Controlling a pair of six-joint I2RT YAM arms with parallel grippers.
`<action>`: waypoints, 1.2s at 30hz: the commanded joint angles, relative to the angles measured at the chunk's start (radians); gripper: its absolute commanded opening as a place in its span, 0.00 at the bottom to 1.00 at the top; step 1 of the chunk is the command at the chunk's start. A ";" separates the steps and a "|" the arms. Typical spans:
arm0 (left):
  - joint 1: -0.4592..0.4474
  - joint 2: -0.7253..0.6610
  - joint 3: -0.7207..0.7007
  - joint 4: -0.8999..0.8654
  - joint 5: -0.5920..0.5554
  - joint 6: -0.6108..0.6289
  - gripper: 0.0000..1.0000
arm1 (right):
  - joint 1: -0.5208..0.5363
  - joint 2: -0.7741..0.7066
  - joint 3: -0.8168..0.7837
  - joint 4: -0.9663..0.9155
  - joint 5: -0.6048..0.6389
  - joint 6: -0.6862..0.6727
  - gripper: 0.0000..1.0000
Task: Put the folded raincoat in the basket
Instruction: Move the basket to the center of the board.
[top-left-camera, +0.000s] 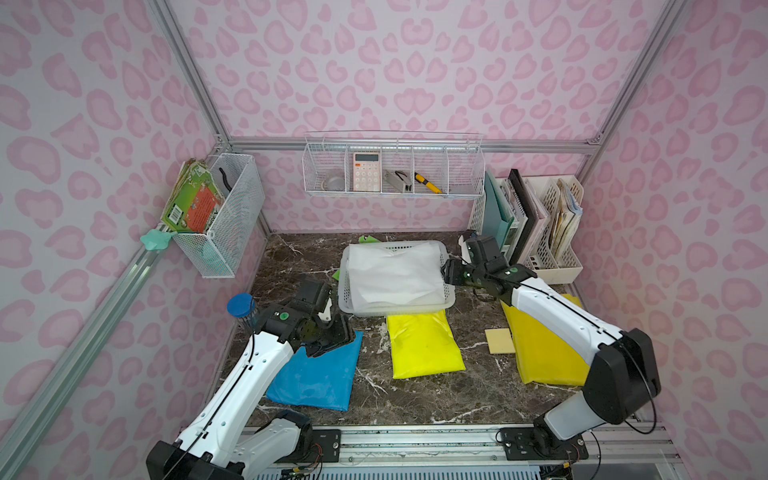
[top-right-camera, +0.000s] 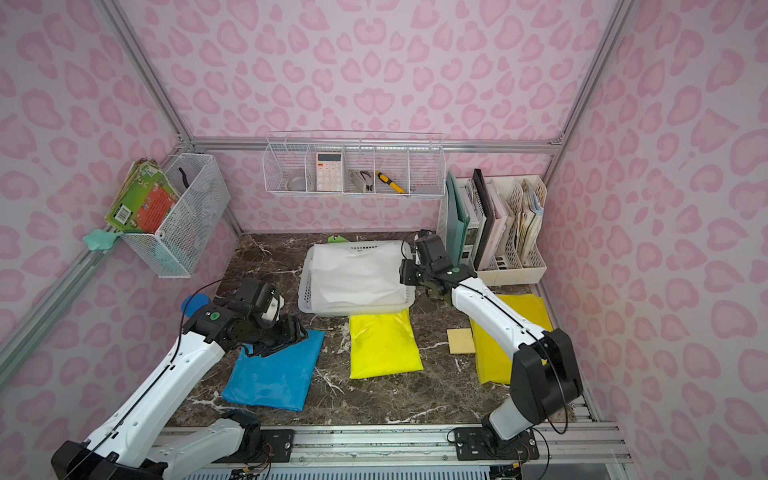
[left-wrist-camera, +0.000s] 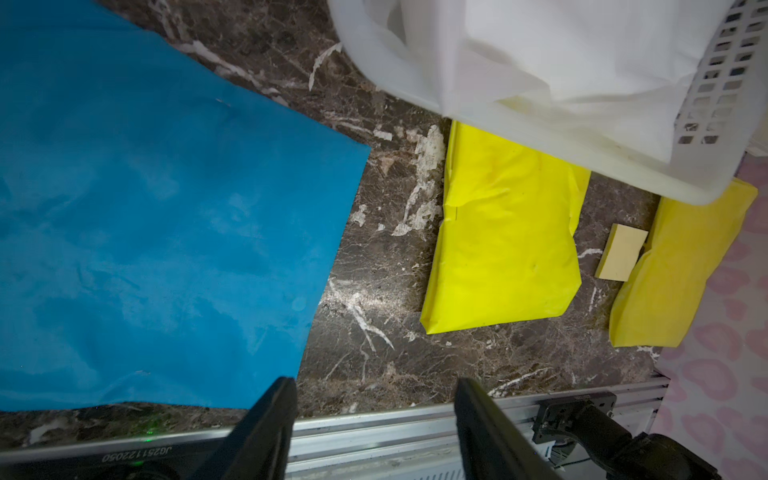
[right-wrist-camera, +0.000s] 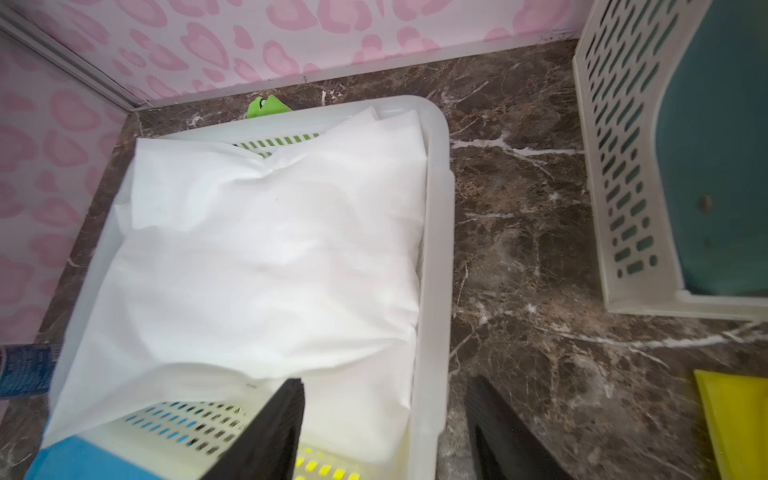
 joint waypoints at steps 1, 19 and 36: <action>0.000 0.009 -0.068 0.050 -0.010 -0.077 0.64 | 0.036 -0.151 -0.124 -0.046 -0.094 0.101 0.64; 0.003 -0.010 -0.262 0.136 -0.198 -0.193 0.54 | 0.760 -0.047 -0.534 0.699 0.054 0.633 0.64; 0.030 -0.157 -0.261 0.077 -0.355 -0.231 0.56 | 0.736 0.504 -0.224 0.829 -0.094 0.740 0.67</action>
